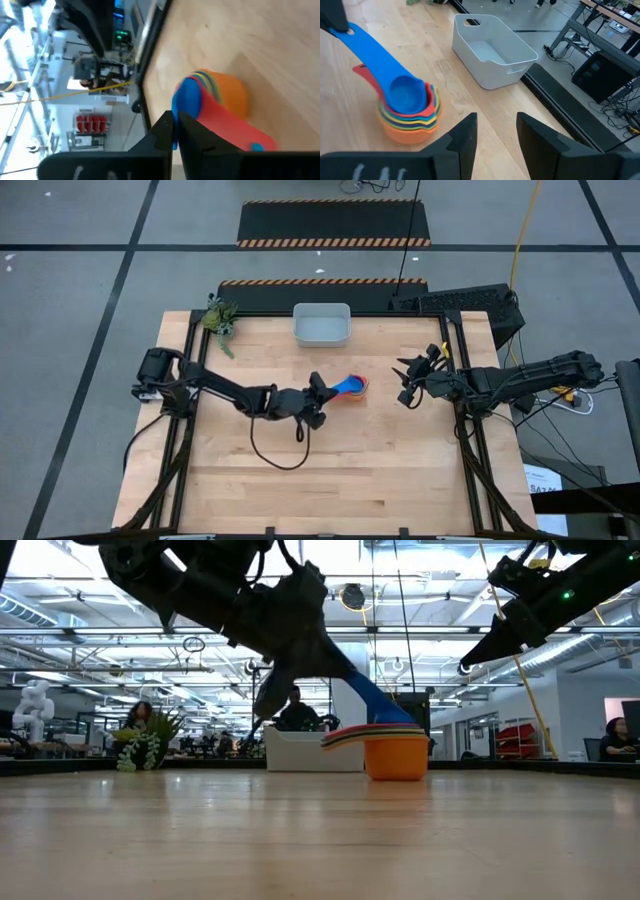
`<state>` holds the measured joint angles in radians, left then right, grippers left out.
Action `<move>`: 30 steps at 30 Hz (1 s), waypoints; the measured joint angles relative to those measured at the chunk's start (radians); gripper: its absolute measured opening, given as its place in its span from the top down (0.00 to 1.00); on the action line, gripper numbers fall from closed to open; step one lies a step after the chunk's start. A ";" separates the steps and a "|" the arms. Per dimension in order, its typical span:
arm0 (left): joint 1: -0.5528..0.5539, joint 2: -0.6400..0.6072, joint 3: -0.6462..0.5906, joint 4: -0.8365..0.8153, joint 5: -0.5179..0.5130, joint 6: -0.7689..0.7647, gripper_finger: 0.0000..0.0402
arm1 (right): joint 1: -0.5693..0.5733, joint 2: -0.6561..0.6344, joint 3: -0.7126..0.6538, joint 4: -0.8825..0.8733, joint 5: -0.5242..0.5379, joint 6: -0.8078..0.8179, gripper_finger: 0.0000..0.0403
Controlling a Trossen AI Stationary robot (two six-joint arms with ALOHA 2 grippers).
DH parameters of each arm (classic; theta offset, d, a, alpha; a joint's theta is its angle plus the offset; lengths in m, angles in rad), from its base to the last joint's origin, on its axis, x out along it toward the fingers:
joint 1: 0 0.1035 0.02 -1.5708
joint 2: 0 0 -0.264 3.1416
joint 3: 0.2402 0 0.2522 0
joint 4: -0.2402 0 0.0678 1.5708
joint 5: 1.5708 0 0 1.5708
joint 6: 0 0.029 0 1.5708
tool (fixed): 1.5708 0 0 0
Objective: Nest measuring cups in basket
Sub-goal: Stack the blue measuring cup into the red measuring cup
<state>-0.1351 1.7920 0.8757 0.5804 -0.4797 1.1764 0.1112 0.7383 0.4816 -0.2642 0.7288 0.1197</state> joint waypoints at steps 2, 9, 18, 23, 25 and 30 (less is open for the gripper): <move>-0.008 -0.001 0.000 0.022 -0.027 0.005 0.98 | 0.000 0.000 0.000 -0.001 0.000 0.000 0.68; -0.012 -0.001 0.000 0.041 -0.065 0.007 0.97 | 0.000 0.000 0.000 0.000 0.000 0.000 0.68; -0.027 -0.001 0.000 0.165 -0.116 0.085 0.98 | 0.000 0.000 0.000 0.000 0.000 0.000 0.68; -0.027 0.002 0.000 0.173 -0.124 0.044 0.97 | 0.000 0.000 0.000 0.000 0.000 0.000 0.68; -0.028 0.015 0.000 0.177 -0.125 0.032 0.97 | 0.000 0.000 0.000 0.001 0.000 0.000 0.68; -0.030 0.055 0.000 0.200 -0.159 0.066 0.98 | 0.000 0.000 0.000 0.002 0.000 0.000 0.68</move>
<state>-0.1650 1.8474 0.8753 0.7808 -0.6385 1.2427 0.1108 0.7383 0.4816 -0.2626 0.7292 0.1196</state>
